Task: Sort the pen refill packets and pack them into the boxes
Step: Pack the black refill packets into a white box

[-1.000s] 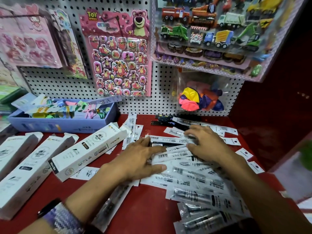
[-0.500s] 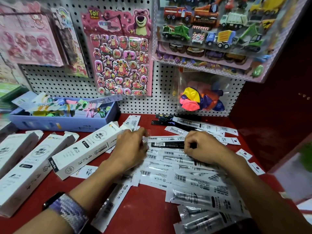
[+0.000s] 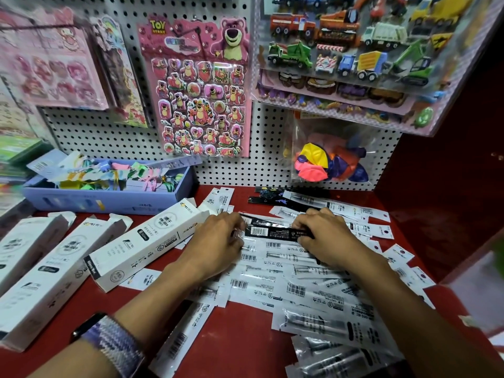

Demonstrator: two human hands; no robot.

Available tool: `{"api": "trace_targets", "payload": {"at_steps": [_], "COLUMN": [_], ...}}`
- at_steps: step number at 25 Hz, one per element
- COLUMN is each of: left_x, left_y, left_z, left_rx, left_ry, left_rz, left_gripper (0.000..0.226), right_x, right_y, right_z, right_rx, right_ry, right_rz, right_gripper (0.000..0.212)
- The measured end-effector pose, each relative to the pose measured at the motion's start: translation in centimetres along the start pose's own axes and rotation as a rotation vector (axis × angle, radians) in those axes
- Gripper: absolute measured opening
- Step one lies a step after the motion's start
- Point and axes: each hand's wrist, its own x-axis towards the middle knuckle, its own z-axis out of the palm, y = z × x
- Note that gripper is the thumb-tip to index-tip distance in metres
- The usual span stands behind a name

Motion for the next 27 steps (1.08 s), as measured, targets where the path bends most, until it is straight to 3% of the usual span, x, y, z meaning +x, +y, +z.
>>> {"api": "trace_targets", "payload": {"at_steps": [2,5,7,9,13,15,17,19,21,23,27], "left_x": [-0.1,-0.1,-0.2,-0.6,-1.0,-0.9,-1.0,-1.1,-1.1,-1.0,-0.4], "left_y": [0.4,1.5,2.4,2.8,2.9,3.4,4.0,4.4,4.4,3.7,1.1], "left_z": [-0.2,-0.8,-1.4,-1.6,-1.8,-2.0,-2.3,-2.5,-2.5,-2.3,-1.9], "left_rx": [0.053,0.29,0.397,0.401,0.468,0.505,0.391,0.253,0.208,0.188,0.051], "left_ry": [0.081,0.202,0.124,0.026,0.017,0.095,0.114,0.104,0.112,0.107,0.131], "left_rz": [0.013,0.133,0.198,0.205,0.182,0.185,0.158,0.12,0.114,0.094,-0.061], "left_gripper": [0.033,0.071,0.092,0.098,0.076,0.046,0.021,0.016,0.011,0.007,0.014], "right_x": [-0.4,-1.2,-1.5,-1.8,-2.0,-2.1,-2.1,-1.2,0.7,2.6,6.6], "right_y": [-0.3,-0.8,-1.2,-1.6,-2.9,-3.7,-3.9,-3.1,-1.5,-0.5,-0.9], "right_z": [-0.2,-1.5,-2.3,-3.0,-3.5,-3.4,-3.3,-2.8,-1.8,-0.7,1.3], "right_rx": [-0.013,0.086,0.16,0.218,0.501,0.765,1.04,1.202,0.898,0.506,0.011], "right_ry": [0.081,0.244,0.265,0.251,0.152,0.027,-0.089,0.039,0.341,0.466,0.219], "right_rz": [-0.002,-0.04,-0.068,-0.065,-0.044,-0.011,0.03,0.13,0.228,0.211,0.001], "right_gripper": [0.013,0.012,0.013,0.016,0.017,0.016,0.018,0.03,0.026,0.021,0.035]}}
